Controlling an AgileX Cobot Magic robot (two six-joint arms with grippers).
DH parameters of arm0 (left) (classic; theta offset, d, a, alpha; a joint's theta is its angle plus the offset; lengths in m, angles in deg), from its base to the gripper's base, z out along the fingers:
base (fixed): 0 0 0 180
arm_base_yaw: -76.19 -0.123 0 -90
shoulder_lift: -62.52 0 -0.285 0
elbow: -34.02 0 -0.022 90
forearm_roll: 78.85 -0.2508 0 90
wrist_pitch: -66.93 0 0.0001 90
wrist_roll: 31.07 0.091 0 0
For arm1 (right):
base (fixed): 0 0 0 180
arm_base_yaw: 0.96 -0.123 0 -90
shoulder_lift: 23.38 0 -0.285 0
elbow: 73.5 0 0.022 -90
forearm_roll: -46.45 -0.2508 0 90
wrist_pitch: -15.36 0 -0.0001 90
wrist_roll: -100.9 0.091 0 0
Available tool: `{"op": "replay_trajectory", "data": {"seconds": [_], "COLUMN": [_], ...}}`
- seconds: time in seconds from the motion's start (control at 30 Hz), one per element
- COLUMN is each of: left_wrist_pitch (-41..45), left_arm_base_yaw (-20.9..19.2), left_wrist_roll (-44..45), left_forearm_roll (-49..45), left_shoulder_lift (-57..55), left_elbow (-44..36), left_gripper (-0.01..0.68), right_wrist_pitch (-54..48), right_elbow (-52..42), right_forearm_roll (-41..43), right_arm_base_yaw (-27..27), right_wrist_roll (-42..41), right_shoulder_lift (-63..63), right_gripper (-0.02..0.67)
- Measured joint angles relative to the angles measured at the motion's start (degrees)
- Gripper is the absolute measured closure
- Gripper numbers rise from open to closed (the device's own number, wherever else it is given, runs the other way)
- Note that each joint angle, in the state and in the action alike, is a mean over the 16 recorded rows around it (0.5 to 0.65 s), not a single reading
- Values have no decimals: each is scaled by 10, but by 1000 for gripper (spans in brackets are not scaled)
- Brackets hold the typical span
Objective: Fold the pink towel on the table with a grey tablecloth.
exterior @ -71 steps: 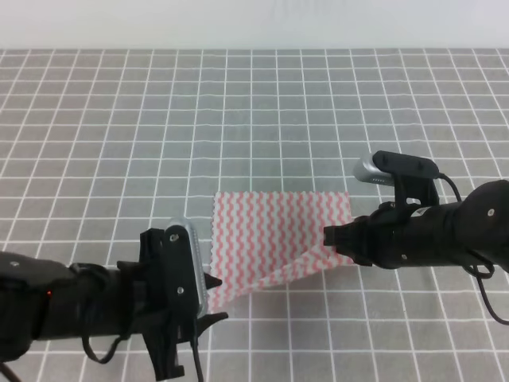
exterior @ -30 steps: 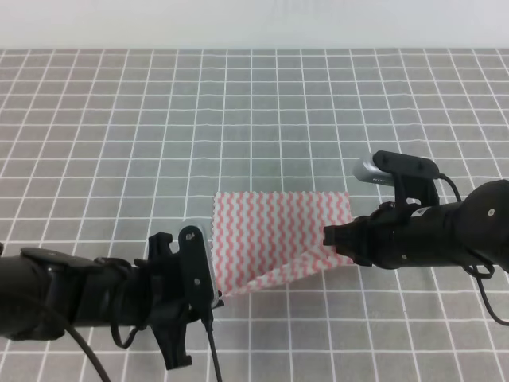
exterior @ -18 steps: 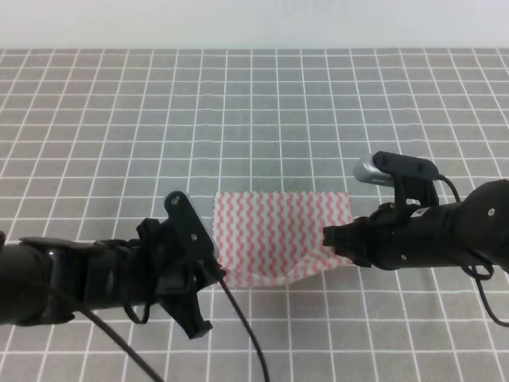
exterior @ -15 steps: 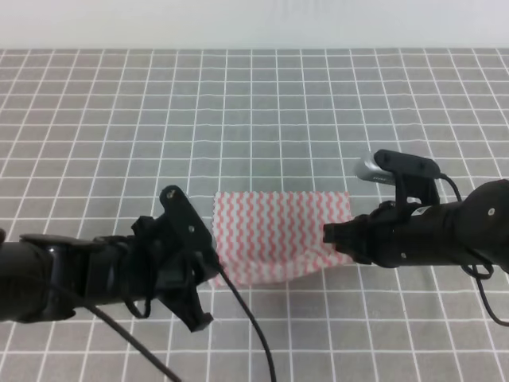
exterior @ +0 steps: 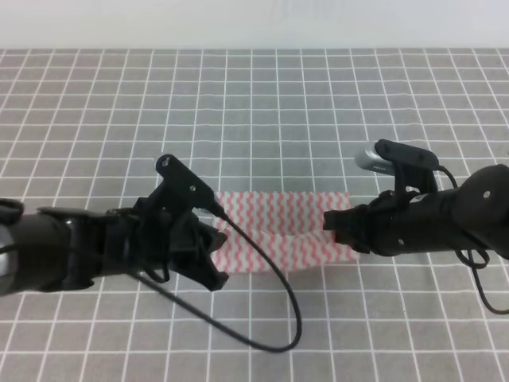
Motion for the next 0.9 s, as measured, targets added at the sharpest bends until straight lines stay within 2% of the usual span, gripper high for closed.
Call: {"op": "replay_trajectory", "data": {"seconds": [0.37, 0.9], "left_wrist_pitch": [-19, -50], "left_arm_base_yaw": [0, 0], "left_wrist_roll": [-51, -63], "left_forearm_roll": [0, 0], "left_shoulder_lift": [-53, -76], "left_elbow": [43, 87], "left_gripper": [675, 675], "right_wrist_pitch": [-9, -24], "right_elbow": [31, 77], "right_forearm_roll": [1, 9], "right_arm_base_yaw": [12, 27], "right_wrist_roll": [-1, -1], "right_shoulder_lift": [-35, -68], "right_gripper": [664, 664]}}
